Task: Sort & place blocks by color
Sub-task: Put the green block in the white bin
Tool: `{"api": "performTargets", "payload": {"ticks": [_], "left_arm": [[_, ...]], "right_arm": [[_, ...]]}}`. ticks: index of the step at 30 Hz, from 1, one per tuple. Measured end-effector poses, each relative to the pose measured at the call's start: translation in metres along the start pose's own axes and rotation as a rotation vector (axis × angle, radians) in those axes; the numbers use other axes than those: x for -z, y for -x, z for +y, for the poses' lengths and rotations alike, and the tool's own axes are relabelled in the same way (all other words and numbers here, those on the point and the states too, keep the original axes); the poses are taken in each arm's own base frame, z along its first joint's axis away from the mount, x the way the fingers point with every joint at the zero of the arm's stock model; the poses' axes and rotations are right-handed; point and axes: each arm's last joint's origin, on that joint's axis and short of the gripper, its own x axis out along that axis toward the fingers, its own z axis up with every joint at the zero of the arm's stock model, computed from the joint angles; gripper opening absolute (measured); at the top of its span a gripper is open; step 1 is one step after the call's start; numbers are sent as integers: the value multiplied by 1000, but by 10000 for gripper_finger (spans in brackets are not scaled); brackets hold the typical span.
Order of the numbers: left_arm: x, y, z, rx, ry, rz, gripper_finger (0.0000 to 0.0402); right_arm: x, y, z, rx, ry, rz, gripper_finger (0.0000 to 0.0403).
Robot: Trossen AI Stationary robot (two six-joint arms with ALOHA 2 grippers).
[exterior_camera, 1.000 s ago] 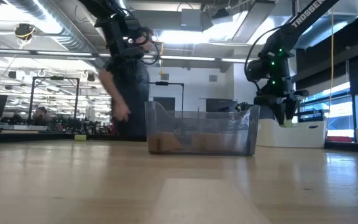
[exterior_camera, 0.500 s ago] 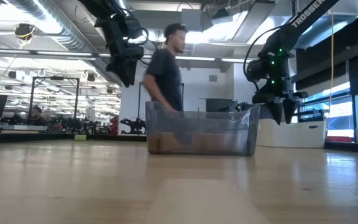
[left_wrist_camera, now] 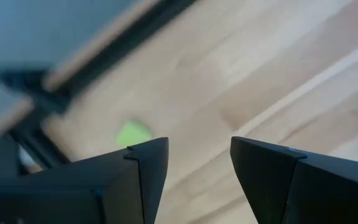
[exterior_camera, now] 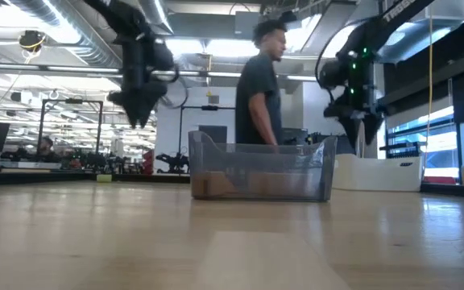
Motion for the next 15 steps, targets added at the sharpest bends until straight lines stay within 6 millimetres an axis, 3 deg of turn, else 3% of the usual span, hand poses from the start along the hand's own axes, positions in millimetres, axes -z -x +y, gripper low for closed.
{"api": "performTargets", "payload": {"ticks": [4,11,15], "left_arm": [[16,-24,9,-16,115,81,167],[31,-60,11,-90,2,66,167],[39,-74,17,-102,140,50,167]], "right_arm": [[-1,32,3,-31,8,-107,238],[0,88,2,-86,28,-305,238],[2,110,2,-109,30,-376,238]]}}
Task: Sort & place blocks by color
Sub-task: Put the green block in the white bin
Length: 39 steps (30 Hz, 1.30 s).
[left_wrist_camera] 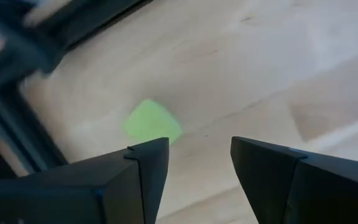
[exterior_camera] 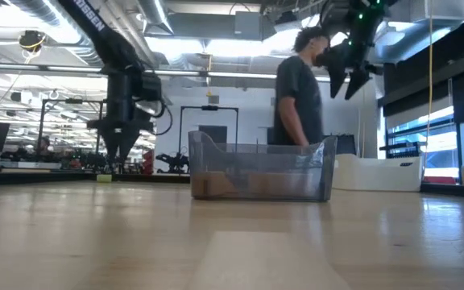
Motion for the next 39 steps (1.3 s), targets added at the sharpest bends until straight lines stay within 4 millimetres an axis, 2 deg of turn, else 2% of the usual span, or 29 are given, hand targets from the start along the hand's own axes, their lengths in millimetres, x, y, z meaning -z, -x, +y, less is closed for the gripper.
{"api": "performTargets", "payload": {"ticks": [6,9,17,23,30,39], "left_arm": [[10,-11,6,-136,214,5,167],[10,-13,6,-110,374,-4,167],[8,-12,6,-122,650,-42,167],[7,-13,14,-161,750,-69,167],[6,-14,17,-138,777,-65,167],[1,-34,12,-118,756,-39,167]], "right_arm": [[-4,11,2,-17,1,-52,238],[-4,10,2,-18,-1,-57,238],[-4,10,2,-18,-1,-58,238],[-4,10,2,-18,2,-58,237],[-4,10,2,-18,7,-59,235],[-4,10,2,-17,28,-60,234]]}}
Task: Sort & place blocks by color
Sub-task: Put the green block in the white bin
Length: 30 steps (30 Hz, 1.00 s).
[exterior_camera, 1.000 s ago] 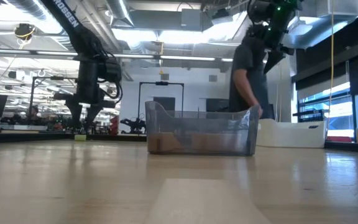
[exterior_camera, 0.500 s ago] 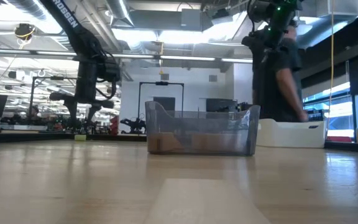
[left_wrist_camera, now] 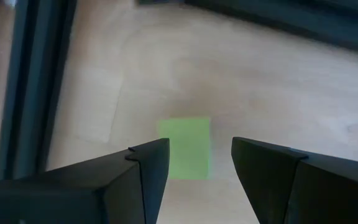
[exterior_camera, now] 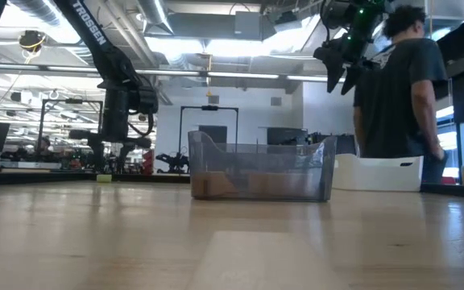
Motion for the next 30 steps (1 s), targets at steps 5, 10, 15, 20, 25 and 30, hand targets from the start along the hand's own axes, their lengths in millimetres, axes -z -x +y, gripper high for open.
{"api": "performTargets", "payload": {"ticks": [5,10,15,20,25,30], "left_arm": [[-1,0,-1,12,1,-12,167],[-1,0,-1,6,1,-12,167],[1,0,-1,-12,-16,-11,167],[5,1,0,-54,0,-17,167],[3,1,-2,-44,5,-36,167],[3,1,-2,-45,4,-38,167]], "right_arm": [[0,0,0,-1,0,1,234],[0,0,0,-1,0,1,234],[0,0,0,-1,0,1,234],[0,0,0,-1,1,1,234],[0,0,0,-1,1,2,234],[0,0,0,0,1,2,234]]}}
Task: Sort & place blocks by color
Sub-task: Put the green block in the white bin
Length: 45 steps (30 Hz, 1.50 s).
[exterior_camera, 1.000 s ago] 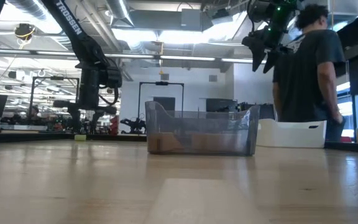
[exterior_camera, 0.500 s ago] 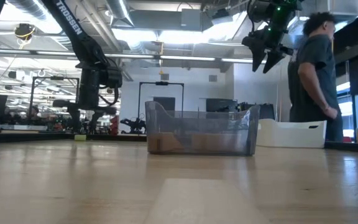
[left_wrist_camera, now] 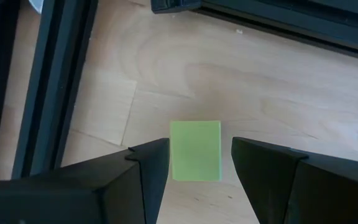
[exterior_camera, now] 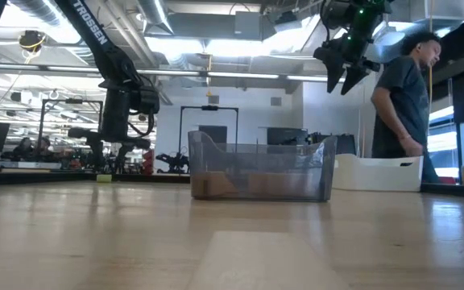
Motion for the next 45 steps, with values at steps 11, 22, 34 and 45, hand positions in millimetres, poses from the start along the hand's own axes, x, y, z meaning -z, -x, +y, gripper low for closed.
{"api": "performTargets", "payload": {"ticks": [11,22,34,45], "left_arm": [[10,-13,-1,62,8,-16,167],[8,-14,1,66,15,-14,167],[18,-20,-9,68,-80,2,150],[21,-21,-13,80,-141,8,110]], "right_arm": [[-1,0,0,-2,-1,-7,234],[-1,0,1,-35,-1,-4,234],[-1,0,1,-34,13,-4,234],[-1,0,1,-35,25,-5,234]]}}
